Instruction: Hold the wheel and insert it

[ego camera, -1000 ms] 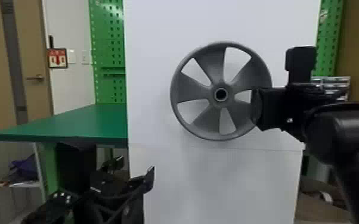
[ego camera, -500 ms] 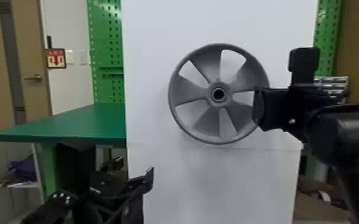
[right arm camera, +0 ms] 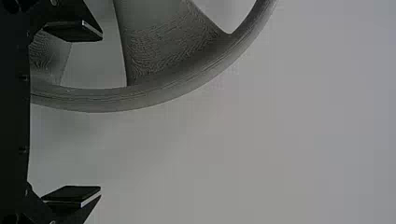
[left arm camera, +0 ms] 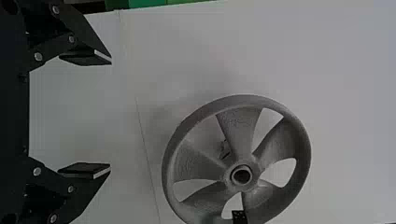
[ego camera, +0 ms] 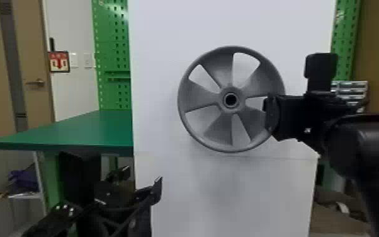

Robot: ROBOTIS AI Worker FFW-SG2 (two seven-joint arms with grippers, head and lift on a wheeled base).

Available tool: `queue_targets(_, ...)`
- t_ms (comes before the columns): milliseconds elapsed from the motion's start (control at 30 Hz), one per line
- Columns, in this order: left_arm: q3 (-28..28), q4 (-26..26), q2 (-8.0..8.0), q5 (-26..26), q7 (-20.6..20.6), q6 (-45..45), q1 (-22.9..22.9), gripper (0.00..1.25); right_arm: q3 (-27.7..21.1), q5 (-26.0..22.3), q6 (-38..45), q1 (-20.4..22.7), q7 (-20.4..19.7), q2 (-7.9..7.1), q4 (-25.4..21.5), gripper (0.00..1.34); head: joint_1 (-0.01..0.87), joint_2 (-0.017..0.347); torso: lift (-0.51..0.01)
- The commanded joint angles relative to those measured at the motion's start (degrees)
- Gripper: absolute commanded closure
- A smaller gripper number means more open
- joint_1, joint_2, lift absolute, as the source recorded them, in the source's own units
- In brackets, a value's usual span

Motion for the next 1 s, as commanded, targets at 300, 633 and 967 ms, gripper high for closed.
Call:
queue_targets(300,0.39,0.00,0.00,0.00,0.06,-0.02,0.26,0.44,-1.05,-1.95,2.63,6.21,0.00,-0.44,-12.62,0.13,0.181,0.098,-0.494)
queue_targets(633,1.01,0.00,-0.09,0.35,-0.02,-0.02,0.52,0.44,-3.78,-2.83,2.45,15.79,0.00,-0.53,-24.39,0.13,0.181,0.098,-0.494)
queue_targets(967,1.80,0.00,-0.35,0.97,0.42,-0.11,0.69,0.43,-4.74,-3.79,0.61,24.40,0.00,-0.79,-29.84,0.12,0.181,0.098,-0.494)
